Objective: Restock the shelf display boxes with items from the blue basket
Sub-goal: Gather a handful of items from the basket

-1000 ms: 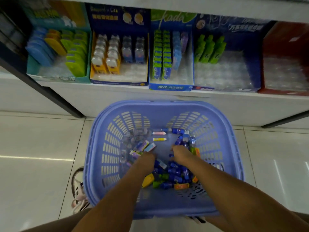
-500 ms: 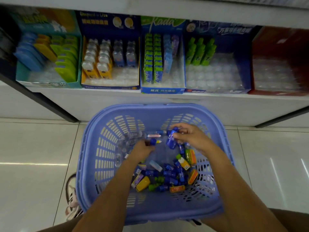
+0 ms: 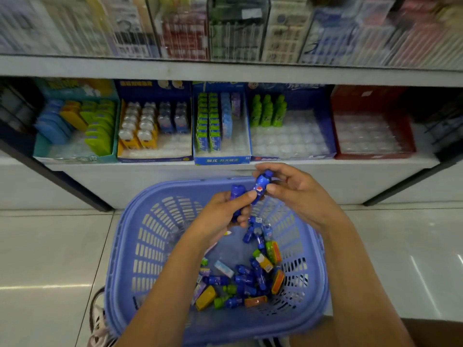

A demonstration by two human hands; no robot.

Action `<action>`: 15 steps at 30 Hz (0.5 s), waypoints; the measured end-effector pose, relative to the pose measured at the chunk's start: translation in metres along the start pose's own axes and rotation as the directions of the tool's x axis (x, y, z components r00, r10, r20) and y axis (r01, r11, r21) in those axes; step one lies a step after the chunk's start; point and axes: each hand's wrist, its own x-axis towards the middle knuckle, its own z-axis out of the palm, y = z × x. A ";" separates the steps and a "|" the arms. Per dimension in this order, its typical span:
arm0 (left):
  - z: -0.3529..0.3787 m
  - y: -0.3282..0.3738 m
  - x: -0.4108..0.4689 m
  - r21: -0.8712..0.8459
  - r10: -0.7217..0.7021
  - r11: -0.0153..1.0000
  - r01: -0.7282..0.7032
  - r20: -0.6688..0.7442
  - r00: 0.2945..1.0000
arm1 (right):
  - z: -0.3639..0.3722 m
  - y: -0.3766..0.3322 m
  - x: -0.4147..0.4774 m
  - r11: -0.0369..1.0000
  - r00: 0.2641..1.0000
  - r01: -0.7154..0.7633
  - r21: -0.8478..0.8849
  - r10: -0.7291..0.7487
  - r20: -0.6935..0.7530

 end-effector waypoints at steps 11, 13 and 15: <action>0.046 0.030 0.036 0.481 0.420 0.831 -0.277 -0.218 0.881 | -0.026 -0.033 0.027 0.993 0.843 0.024 -0.114 -0.081 -0.531; 0.052 0.037 0.051 0.532 0.436 0.806 -0.260 -0.235 0.869 | -0.050 -0.040 0.045 0.975 0.768 0.037 -0.221 -0.169 -0.618; 0.058 0.044 0.066 0.601 0.453 0.762 -0.241 -0.229 0.861 | -0.074 -0.049 0.067 0.909 0.696 0.001 -0.417 -0.300 -0.652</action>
